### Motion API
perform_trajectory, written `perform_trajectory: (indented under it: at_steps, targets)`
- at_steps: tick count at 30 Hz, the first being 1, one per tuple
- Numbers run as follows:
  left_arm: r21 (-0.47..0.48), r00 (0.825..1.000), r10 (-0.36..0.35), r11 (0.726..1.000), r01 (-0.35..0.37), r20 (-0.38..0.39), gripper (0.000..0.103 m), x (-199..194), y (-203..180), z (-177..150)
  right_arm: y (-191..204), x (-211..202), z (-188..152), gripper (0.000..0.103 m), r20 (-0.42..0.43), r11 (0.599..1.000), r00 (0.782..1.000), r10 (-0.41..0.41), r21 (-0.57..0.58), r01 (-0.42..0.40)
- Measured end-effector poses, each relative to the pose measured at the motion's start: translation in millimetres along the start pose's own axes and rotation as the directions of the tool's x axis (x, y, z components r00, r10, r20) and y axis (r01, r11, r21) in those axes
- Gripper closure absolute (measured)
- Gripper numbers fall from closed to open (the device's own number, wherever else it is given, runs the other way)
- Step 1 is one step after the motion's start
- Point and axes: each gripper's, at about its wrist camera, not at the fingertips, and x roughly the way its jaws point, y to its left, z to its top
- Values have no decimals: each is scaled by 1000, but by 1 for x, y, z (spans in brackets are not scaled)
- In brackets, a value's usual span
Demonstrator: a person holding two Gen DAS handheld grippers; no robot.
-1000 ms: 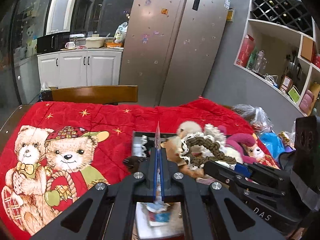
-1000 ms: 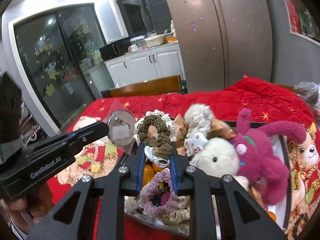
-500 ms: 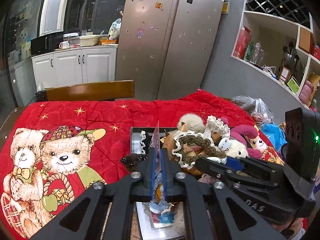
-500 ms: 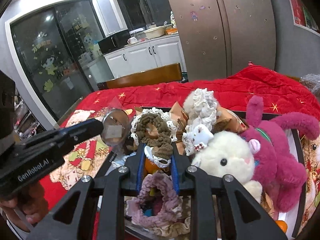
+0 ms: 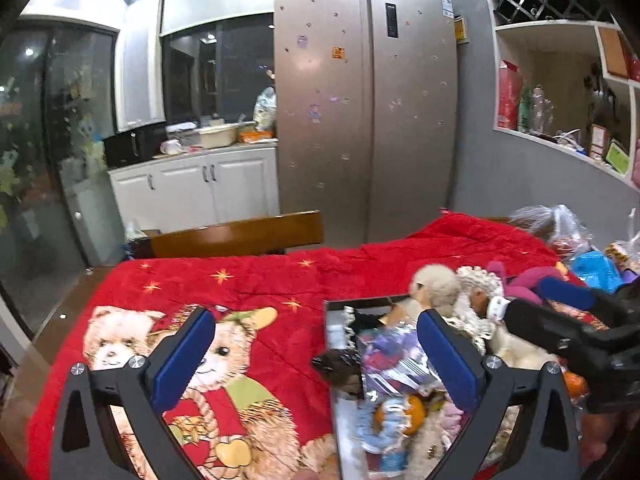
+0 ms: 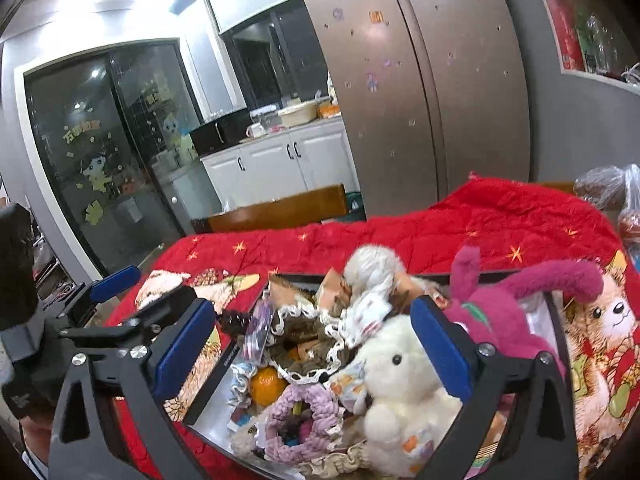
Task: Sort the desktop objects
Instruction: 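Lower both held items into the box and open both grippers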
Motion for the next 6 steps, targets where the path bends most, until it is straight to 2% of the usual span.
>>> perform_trajectory:
  at_steps: [3, 6]
  targets:
    - [-29, 1000, -12, 1000, 12, 1, 0, -1, 4, 1, 3, -9, 3, 0, 26, 998, 998, -61, -23, 62]
    - [-10, 1000, 7, 1000, -7, -9, 0, -5, 1, 2, 9, -23, 7, 0, 82, 989, 986, -143, -20, 145]
